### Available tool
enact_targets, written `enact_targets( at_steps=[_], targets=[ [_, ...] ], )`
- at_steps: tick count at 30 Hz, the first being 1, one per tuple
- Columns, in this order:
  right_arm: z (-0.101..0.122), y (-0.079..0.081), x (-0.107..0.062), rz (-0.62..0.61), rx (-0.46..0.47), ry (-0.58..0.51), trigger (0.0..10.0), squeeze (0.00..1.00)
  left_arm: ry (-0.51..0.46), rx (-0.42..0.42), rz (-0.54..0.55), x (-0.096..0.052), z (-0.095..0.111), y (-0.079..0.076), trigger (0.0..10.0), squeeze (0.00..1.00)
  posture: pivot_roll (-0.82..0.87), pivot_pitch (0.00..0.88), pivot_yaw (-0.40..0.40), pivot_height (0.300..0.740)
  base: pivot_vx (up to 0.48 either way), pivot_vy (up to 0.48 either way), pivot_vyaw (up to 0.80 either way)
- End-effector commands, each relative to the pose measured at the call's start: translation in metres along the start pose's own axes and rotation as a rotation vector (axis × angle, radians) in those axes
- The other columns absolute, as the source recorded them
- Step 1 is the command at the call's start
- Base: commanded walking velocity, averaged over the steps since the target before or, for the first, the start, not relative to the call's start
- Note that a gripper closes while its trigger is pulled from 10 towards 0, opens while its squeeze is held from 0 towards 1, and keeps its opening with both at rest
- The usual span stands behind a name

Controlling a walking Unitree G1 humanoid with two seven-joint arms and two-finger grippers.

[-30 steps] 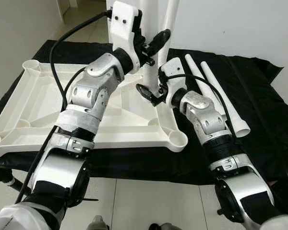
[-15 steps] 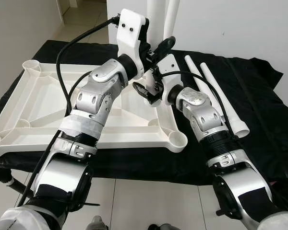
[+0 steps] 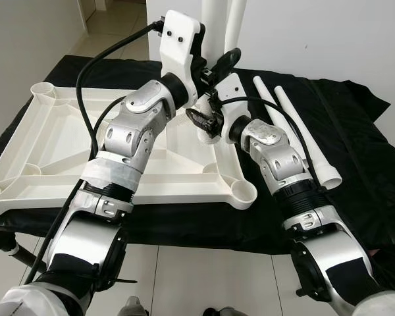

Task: Building children table

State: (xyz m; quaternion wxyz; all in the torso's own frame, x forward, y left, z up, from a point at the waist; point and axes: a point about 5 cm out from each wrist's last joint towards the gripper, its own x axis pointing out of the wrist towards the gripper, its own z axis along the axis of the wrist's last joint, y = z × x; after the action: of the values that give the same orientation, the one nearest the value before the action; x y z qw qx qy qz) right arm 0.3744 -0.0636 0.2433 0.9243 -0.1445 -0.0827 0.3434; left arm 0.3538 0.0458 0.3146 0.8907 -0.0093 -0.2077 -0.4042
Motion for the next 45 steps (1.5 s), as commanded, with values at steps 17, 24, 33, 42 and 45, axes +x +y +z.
enact_targets(
  at_steps=[17, 24, 33, 42, 45],
  targets=[
    [0.001, 0.004, 0.005, -0.030, 0.031, 0.004, 10.0, 0.00, 0.004, -0.017, -0.084, 0.003, -0.002, -0.017, 10.0, 1.00, 0.07, 0.000, -0.068, 0.740, 0.000, 0.000, 0.00],
    [-0.001, 0.004, 0.005, -0.052, 0.060, 0.006, 10.0, 0.00, -0.006, -0.019, -0.082, 0.003, 0.003, -0.016, 10.0, 1.00, 0.07, 0.000, -0.067, 0.740, 0.000, 0.000, 0.00],
    [-0.004, -0.004, 0.003, -0.146, 0.122, -0.013, 10.0, 0.00, -0.042, -0.075, -0.024, 0.000, 0.011, -0.003, 10.0, 0.00, 0.08, 0.000, -0.074, 0.740, 0.000, 0.000, 0.00],
    [-0.019, -0.020, -0.005, -0.334, 0.234, -0.005, 10.0, 0.00, -0.124, -0.189, 0.073, -0.011, 0.025, 0.015, 10.0, 0.00, 0.08, 0.000, -0.074, 0.740, 0.000, 0.000, 0.00],
    [-0.023, -0.022, -0.008, -0.367, 0.246, -0.001, 10.0, 0.00, -0.138, -0.212, 0.091, -0.014, 0.027, 0.017, 10.0, 0.00, 0.08, 0.000, -0.074, 0.740, 0.000, 0.000, 0.00]
  ],
)
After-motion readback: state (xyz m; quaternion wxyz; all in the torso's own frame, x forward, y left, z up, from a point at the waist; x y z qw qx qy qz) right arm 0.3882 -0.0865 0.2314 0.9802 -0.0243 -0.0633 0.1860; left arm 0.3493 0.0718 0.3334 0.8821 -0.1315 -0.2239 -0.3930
